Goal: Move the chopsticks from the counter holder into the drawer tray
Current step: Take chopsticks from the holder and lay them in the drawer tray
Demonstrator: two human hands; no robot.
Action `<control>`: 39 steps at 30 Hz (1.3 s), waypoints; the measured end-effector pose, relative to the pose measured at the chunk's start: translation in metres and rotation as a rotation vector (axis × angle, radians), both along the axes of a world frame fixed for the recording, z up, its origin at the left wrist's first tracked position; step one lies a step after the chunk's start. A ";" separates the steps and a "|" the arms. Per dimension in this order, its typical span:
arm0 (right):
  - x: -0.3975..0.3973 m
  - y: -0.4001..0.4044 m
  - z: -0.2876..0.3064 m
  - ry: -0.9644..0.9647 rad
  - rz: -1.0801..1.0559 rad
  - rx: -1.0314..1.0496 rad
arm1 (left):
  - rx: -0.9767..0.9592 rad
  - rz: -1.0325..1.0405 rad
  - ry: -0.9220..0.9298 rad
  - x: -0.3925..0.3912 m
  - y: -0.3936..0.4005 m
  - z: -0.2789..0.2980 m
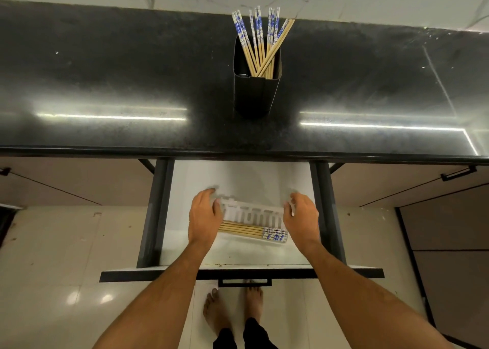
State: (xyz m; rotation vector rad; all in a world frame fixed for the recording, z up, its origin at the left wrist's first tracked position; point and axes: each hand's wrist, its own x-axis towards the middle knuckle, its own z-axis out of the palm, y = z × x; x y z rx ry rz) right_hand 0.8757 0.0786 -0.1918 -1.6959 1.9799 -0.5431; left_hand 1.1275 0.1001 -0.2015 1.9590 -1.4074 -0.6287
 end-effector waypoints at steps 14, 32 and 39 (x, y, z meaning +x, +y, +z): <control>0.006 0.018 -0.015 -0.093 -0.286 0.444 | 0.459 0.365 0.297 0.006 0.002 -0.019; 0.011 0.003 -0.019 -0.066 -0.205 0.439 | 0.499 0.419 0.293 0.009 0.010 -0.024; 0.010 0.004 -0.012 -0.020 -0.159 0.400 | 0.446 0.347 0.246 0.009 0.011 -0.012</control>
